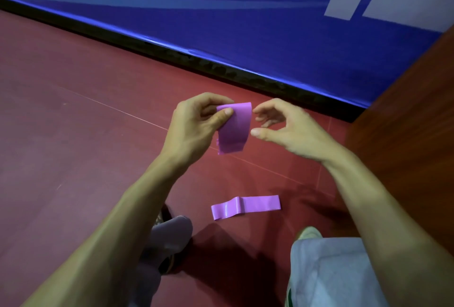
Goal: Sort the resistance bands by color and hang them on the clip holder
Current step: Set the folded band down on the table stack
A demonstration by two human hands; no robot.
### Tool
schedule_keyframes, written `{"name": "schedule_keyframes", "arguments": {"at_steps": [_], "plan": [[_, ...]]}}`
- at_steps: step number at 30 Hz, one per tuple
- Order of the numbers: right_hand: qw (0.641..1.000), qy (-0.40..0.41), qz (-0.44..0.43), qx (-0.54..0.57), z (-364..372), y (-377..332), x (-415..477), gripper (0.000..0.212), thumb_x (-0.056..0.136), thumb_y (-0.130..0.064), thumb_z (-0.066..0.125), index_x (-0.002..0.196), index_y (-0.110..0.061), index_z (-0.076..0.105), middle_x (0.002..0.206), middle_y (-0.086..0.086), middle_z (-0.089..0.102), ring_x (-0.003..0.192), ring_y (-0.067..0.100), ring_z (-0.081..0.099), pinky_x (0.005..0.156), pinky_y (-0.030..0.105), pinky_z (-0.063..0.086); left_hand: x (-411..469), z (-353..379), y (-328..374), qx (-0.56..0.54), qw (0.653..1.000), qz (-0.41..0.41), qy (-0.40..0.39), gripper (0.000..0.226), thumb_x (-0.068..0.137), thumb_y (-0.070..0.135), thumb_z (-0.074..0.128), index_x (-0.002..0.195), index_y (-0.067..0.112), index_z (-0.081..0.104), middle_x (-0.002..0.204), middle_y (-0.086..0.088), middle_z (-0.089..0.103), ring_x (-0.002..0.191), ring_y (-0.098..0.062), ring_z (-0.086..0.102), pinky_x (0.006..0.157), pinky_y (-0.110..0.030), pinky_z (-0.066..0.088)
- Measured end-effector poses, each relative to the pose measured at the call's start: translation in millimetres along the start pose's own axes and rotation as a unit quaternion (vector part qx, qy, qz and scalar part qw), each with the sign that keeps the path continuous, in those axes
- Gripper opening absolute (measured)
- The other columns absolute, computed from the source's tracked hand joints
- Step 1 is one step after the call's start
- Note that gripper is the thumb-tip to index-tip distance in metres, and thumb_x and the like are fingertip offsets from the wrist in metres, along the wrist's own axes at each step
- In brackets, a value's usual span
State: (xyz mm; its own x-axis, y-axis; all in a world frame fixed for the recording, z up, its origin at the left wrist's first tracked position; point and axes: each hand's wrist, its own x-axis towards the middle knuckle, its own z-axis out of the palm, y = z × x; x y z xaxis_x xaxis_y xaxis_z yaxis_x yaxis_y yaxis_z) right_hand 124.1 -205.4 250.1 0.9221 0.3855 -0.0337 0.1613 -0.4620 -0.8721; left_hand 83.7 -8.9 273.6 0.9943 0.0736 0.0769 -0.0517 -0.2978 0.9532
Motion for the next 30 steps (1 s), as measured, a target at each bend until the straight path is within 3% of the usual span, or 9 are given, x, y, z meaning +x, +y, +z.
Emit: {"name": "schedule_keyframes", "arguments": {"at_steps": [4, 8, 10, 12, 14, 18, 25, 30], "plan": [[0.994, -0.084, 0.017, -0.075, 8.5, 1.1, 0.0, 0.056, 0.075, -0.030, 0.080, 0.124, -0.019, 0.056, 0.120, -0.004, 0.062, 0.111, 0.008, 0.057, 0.091, 0.024, 0.046, -1.1, -0.8, 3.6, -0.039, 0.999, 0.008, 0.014, 0.011, 0.088, 0.005, 0.065, 0.096, 0.012, 0.068, 0.083, 0.005, 0.070, 0.069, 0.002, 0.063, 0.066, -0.016, 0.050], [0.989, -0.126, 0.029, -0.065, 19.4, 0.1, -0.5, 0.023, 0.075, -0.029, 0.080, 0.093, -0.030, 0.066, 0.100, -0.007, 0.071, 0.096, 0.011, 0.065, 0.092, 0.037, 0.050, -0.1, -0.4, 6.1, -0.093, 0.994, 0.008, 0.054, 0.012, 0.088, 0.006, 0.064, 0.092, 0.017, 0.068, 0.083, 0.003, 0.070, 0.073, -0.003, 0.062, 0.066, -0.021, 0.051], [0.990, -0.123, 0.035, -0.067, 26.2, 4.1, -0.1, 0.019, 0.075, -0.029, 0.080, 0.084, -0.023, 0.065, 0.090, 0.001, 0.071, 0.088, 0.024, 0.066, 0.085, 0.046, 0.051, 0.7, -0.6, 6.4, -0.123, 0.990, 0.003, 0.075, 0.011, 0.089, 0.006, 0.064, 0.094, 0.016, 0.067, 0.086, 0.000, 0.070, 0.075, -0.004, 0.062, 0.067, -0.021, 0.051], [0.990, -0.117, 0.037, -0.071, 31.9, 5.7, -0.2, 0.029, 0.073, -0.037, 0.076, 0.088, -0.015, 0.065, 0.087, 0.007, 0.071, 0.085, 0.030, 0.065, 0.081, 0.051, 0.051, 1.4, -2.3, 5.4, -0.144, 0.985, -0.007, 0.100, 0.011, 0.089, 0.007, 0.064, 0.096, 0.016, 0.067, 0.089, -0.003, 0.070, 0.077, -0.007, 0.062, 0.068, -0.022, 0.051], [0.992, -0.112, 0.033, -0.044, 36.3, 6.8, 0.4, 0.028, 0.073, -0.033, 0.073, 0.090, -0.013, 0.064, 0.084, 0.005, 0.072, 0.081, 0.025, 0.069, 0.081, 0.051, 0.053, 2.8, -5.2, 4.1, -0.153, 0.980, -0.016, 0.126, 0.012, 0.090, 0.008, 0.063, 0.097, 0.017, 0.067, 0.091, -0.004, 0.070, 0.077, -0.008, 0.061, 0.069, -0.023, 0.051], [0.995, -0.094, 0.035, 0.004, 38.4, 2.4, 2.2, 0.012, 0.081, -0.007, 0.072, 0.089, -0.008, 0.063, 0.079, 0.010, 0.072, 0.070, 0.021, 0.072, 0.075, 0.049, 0.058, 6.0, -11.0, 1.2, -0.167, 0.971, -0.034, 0.164, 0.014, 0.090, 0.007, 0.063, 0.103, 0.012, 0.066, 0.090, -0.004, 0.069, 0.075, -0.005, 0.060, 0.066, -0.020, 0.049], [0.996, -0.040, 0.062, 0.053, 38.9, -4.1, 3.7, 0.019, 0.076, 0.001, 0.075, 0.088, 0.007, 0.063, 0.081, 0.021, 0.072, 0.072, 0.027, 0.069, 0.076, 0.055, 0.056, 6.3, -16.1, 3.5, -0.181, 0.967, -0.006, 0.179, 0.020, 0.088, 0.005, 0.063, 0.108, 0.008, 0.066, 0.100, -0.010, 0.070, 0.084, -0.009, 0.063, 0.083, -0.028, 0.052], [0.993, -0.036, 0.075, 0.081, 40.6, -6.7, 3.3, 0.024, 0.078, -0.003, 0.075, 0.096, 0.009, 0.063, 0.081, 0.018, 0.072, 0.071, 0.023, 0.067, 0.078, 0.051, 0.056, 3.7, -15.8, 6.7, -0.182, 0.969, 0.012, 0.169, 0.019, 0.087, 0.006, 0.066, 0.105, 0.014, 0.067, 0.101, -0.007, 0.071, 0.088, -0.010, 0.065, 0.084, -0.029, 0.053]]}}
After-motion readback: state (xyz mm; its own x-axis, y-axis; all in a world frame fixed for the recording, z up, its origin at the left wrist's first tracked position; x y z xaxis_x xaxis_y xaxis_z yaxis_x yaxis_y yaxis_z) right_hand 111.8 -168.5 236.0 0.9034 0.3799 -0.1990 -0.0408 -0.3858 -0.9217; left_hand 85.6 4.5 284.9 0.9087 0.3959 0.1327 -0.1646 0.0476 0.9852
